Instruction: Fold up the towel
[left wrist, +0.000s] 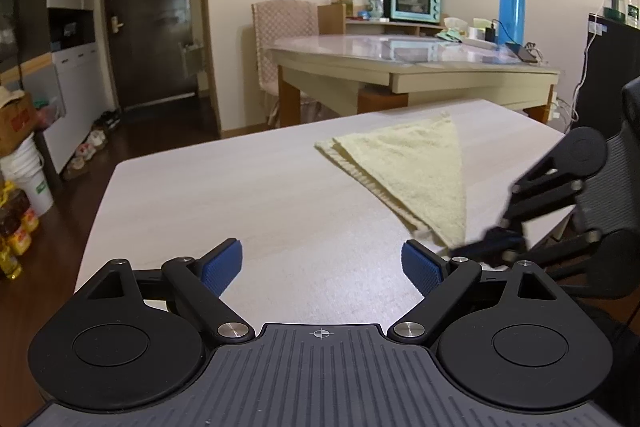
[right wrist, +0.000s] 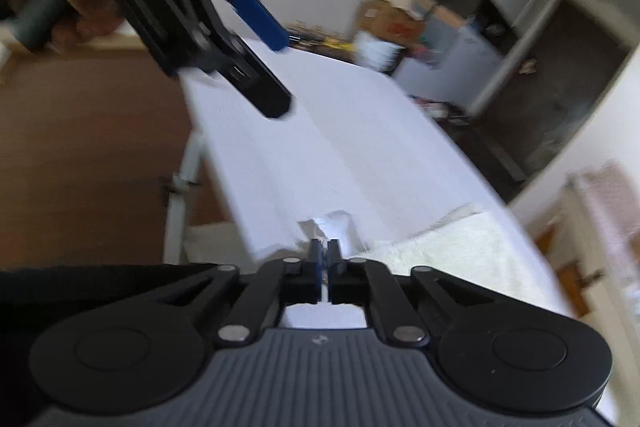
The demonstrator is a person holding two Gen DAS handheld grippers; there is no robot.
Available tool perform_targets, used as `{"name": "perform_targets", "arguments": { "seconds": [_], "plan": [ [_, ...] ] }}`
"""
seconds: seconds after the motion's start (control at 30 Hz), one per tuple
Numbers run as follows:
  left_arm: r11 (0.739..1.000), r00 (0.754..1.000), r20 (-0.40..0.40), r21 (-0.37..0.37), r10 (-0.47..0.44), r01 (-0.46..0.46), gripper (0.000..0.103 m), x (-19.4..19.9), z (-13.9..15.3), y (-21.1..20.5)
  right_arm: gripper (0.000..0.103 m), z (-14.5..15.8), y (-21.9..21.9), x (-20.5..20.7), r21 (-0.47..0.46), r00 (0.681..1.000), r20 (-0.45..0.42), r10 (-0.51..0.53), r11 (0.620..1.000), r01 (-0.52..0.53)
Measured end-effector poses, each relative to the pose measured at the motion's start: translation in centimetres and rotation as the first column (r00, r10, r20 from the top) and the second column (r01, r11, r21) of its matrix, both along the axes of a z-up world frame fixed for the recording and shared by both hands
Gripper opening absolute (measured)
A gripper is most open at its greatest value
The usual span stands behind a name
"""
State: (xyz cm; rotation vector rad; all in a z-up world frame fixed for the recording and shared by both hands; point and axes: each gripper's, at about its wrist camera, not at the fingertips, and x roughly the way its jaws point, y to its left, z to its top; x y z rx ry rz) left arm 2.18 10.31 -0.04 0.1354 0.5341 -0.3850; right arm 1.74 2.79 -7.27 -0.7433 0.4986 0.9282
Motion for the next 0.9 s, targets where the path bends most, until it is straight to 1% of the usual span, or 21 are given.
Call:
{"name": "perform_targets", "arguments": {
  "seconds": [0.07,0.1,0.17,0.2,0.27,0.3,0.33,0.37,0.4,0.57,0.63,0.67,0.7,0.73,0.9],
  "plan": [
    [1.000,1.000,-0.003,-0.002,-0.001,0.001,0.091,0.2,0.0,-0.1,0.000,0.4,-0.6,-0.3,-0.012,1.000,-0.012,0.018,1.000,-0.018],
    [1.000,1.000,-0.003,-0.004,-0.003,0.003,0.091,0.3,-0.1,-0.2,0.001,0.5,-0.9,-0.5,-0.027,1.000,0.003,0.017,0.999,-0.017],
    [1.000,1.000,-0.004,-0.007,-0.007,0.007,0.091,0.5,-0.2,-0.4,0.004,0.4,-1.4,-0.3,-0.038,1.000,0.007,0.002,0.999,-0.002],
    [1.000,1.000,-0.004,-0.007,-0.010,0.010,0.091,0.6,-0.3,-0.5,0.006,0.1,-1.7,0.0,-0.025,0.999,0.038,-0.027,0.999,0.028],
    [1.000,1.000,-0.002,-0.006,-0.016,0.016,0.091,0.8,-0.2,-0.8,0.015,-0.5,-1.4,0.4,-0.038,0.997,0.066,-0.048,0.998,0.050],
    [1.000,1.000,-0.001,-0.005,-0.020,0.020,0.091,0.7,-0.2,-0.8,0.020,-1.0,-1.1,0.6,-0.047,0.994,0.093,-0.049,0.997,0.054],
    [1.000,1.000,0.000,-0.004,-0.025,0.025,0.091,0.7,-0.2,-0.9,0.020,-1.2,-0.8,0.6,-0.056,0.992,0.113,-0.047,0.997,0.054],
    [1.000,1.000,0.001,-0.002,-0.027,0.027,0.091,0.7,-0.1,-0.9,0.020,-1.9,-0.3,0.4,-0.090,0.985,0.170,-0.033,0.995,0.049],
    [1.000,1.000,0.000,-0.001,-0.027,0.027,0.091,0.7,-0.1,-0.9,0.020,-2.3,0.1,0.4,-0.109,0.978,0.208,-0.020,0.993,0.044],
    [1.000,1.000,-0.010,-0.003,-0.019,0.019,0.092,0.9,-0.4,-0.6,0.019,-3.2,1.6,0.5,-0.162,0.959,0.283,0.029,0.987,0.018],
    [1.000,1.000,-0.013,-0.006,-0.022,0.022,0.092,1.0,-0.5,-0.6,0.016,-3.6,2.1,0.7,-0.175,0.955,0.295,0.043,0.985,0.009],
    [1.000,1.000,-0.014,-0.004,-0.026,0.026,0.092,1.2,-0.5,-0.6,0.014,-3.8,2.3,0.8,-0.176,0.957,0.287,0.047,0.984,0.004],
    [1.000,0.999,-0.013,-0.002,-0.030,0.030,0.092,1.3,-0.5,-0.6,0.007,-3.9,2.4,0.9,-0.175,0.960,0.276,0.050,0.984,-0.001],
    [0.999,0.999,-0.012,0.000,-0.034,0.034,0.092,1.5,-0.5,-0.6,0.004,-4.0,2.6,1.1,-0.175,0.963,0.266,0.053,0.985,-0.006],
    [0.998,0.999,-0.006,0.014,-0.054,0.054,0.092,2.3,-0.4,-0.8,0.003,-3.2,1.9,2.1,-0.106,0.985,0.172,0.030,0.994,-0.012]
  ]
}}
